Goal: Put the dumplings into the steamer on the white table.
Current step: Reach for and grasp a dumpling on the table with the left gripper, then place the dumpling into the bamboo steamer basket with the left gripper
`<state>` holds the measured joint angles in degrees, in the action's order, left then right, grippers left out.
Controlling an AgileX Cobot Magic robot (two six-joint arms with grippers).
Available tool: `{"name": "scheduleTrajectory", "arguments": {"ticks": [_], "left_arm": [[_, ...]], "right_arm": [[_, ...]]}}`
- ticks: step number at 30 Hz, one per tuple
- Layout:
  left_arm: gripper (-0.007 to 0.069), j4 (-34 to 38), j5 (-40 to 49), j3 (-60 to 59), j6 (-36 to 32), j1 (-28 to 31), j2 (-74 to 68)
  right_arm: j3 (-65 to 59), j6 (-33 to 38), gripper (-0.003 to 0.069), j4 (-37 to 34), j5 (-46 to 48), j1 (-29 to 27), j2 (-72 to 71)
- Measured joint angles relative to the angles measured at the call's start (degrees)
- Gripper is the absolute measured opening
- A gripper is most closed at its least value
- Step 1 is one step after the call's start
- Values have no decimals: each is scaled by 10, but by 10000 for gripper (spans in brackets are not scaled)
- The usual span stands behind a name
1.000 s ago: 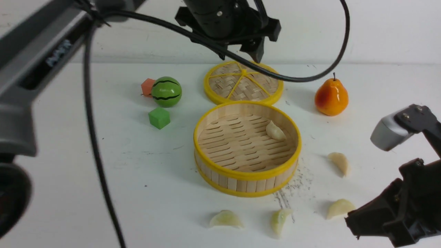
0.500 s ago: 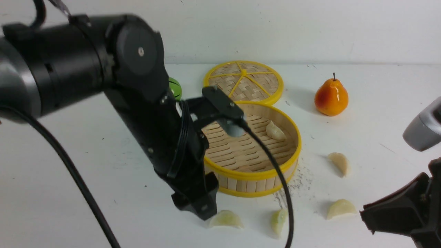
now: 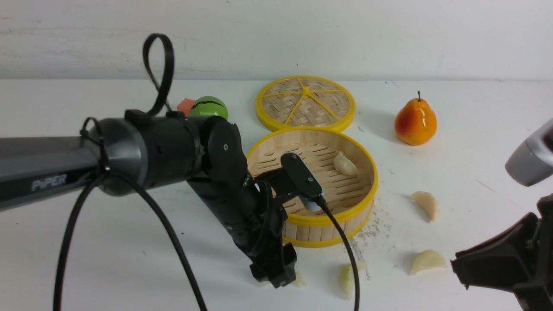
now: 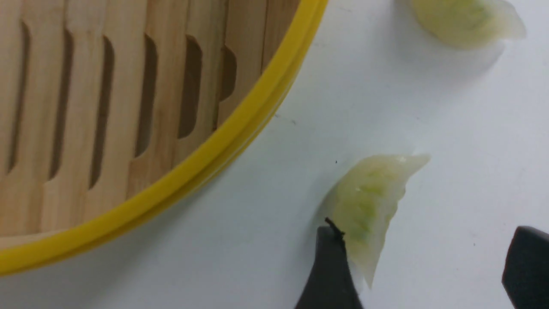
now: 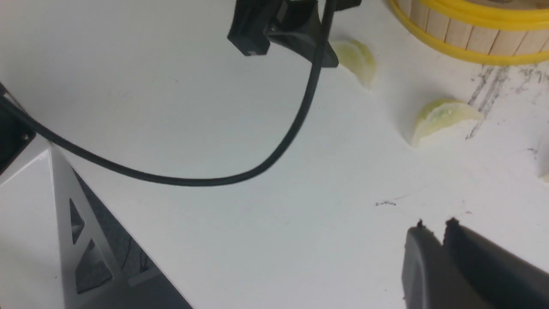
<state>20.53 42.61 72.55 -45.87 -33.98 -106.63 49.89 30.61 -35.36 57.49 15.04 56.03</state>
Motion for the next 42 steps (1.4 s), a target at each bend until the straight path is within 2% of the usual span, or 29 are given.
{"name": "scheduleTrajectory", "arguments": {"ticks": [4, 8, 11, 12, 13, 14, 21, 24, 29, 33, 42], "left_arm": [[498, 4, -17, 0, -16, 0, -40], [444, 6, -48, 1, -13, 0, -57], [309, 3, -48, 2, 8, 0, -56], [228, -1, -34, 4, 22, 0, -55], [179, -5, -24, 8, 32, 0, -53], [159, -7, -7, 14, 46, 0, -50], [178, -8, 100, 143, 195, 0, -5], [178, -9, 105, 236, 304, 6, 0], [178, -24, 104, 355, 445, 41, -50], [178, -32, 85, 404, 484, 57, -116], [178, -48, -12, 418, 503, 54, -237]], "right_arm": [[0, 0, 69, 14, 0, 0, 0], [0, 0, 73, 26, 0, 0, 0], [0, 0, 76, 33, 0, 0, 0], [0, 0, 76, 34, 0, 0, 0], [0, 0, 76, 36, 0, 0, 0], [0, 0, 77, 38, -2, 0, 0], [0, 0, 83, 39, -24, 0, 0], [0, 0, 83, 39, -29, 0, 0], [0, 0, 84, 41, -30, 0, 0], [0, 0, 84, 42, -30, 0, 0], [-1, 0, 94, 54, -32, 0, 0]]}}
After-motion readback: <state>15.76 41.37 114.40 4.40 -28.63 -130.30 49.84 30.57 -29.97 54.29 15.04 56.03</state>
